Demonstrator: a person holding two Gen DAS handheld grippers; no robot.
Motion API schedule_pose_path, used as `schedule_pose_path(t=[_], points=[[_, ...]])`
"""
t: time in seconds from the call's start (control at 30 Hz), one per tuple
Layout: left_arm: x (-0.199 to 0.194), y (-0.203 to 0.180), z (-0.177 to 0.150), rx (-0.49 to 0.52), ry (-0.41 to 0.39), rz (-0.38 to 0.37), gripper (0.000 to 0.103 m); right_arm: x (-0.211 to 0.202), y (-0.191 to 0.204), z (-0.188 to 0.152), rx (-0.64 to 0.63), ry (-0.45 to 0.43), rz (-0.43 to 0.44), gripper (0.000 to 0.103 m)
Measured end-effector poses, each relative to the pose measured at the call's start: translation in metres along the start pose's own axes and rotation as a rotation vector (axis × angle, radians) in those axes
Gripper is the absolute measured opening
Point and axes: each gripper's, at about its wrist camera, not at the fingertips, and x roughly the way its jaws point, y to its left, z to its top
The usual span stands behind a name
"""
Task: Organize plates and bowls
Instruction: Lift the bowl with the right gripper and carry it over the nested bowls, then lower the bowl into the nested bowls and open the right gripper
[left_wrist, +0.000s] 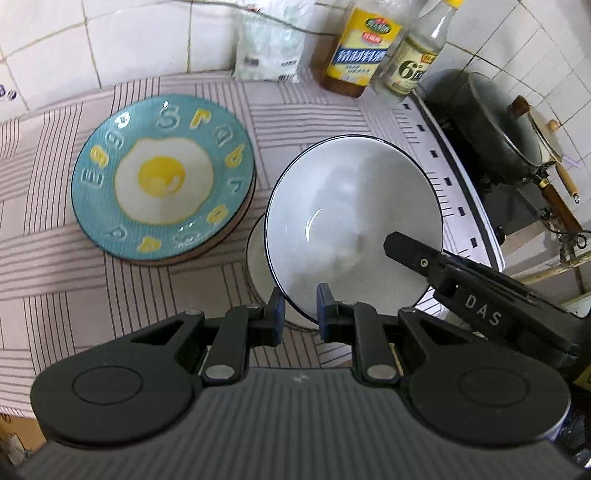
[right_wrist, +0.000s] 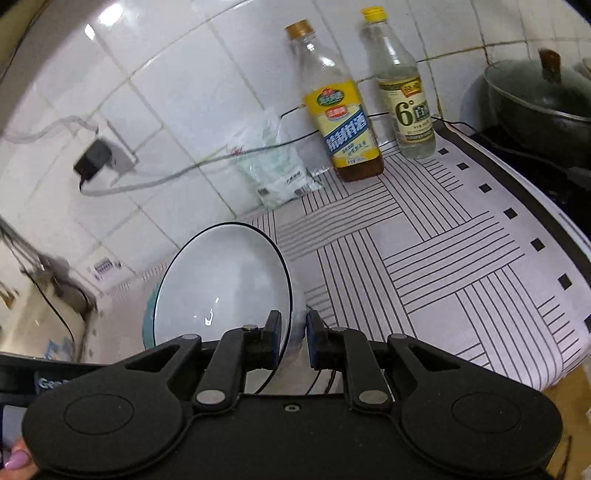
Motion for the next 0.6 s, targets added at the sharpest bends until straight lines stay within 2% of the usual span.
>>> schedule_pose_path(t=[0.27,0.47,0.6], points=[[0.009,0.002,-0.003,0.009,0.054,0.026,0.016,0.009,0.006,-0.010,-0.036,0.060,-0.043,0.018],[0.015,-0.001,0.000,0.028,0.069,0.050,0.016,0.013,0.025,-0.018,-0.150,0.069,-0.162,0.018],[0.018,-0.002,0.002,0.037,0.073,0.071,0.016,0.018,0.029,-0.017,-0.179,0.078,-0.186,0.017]])
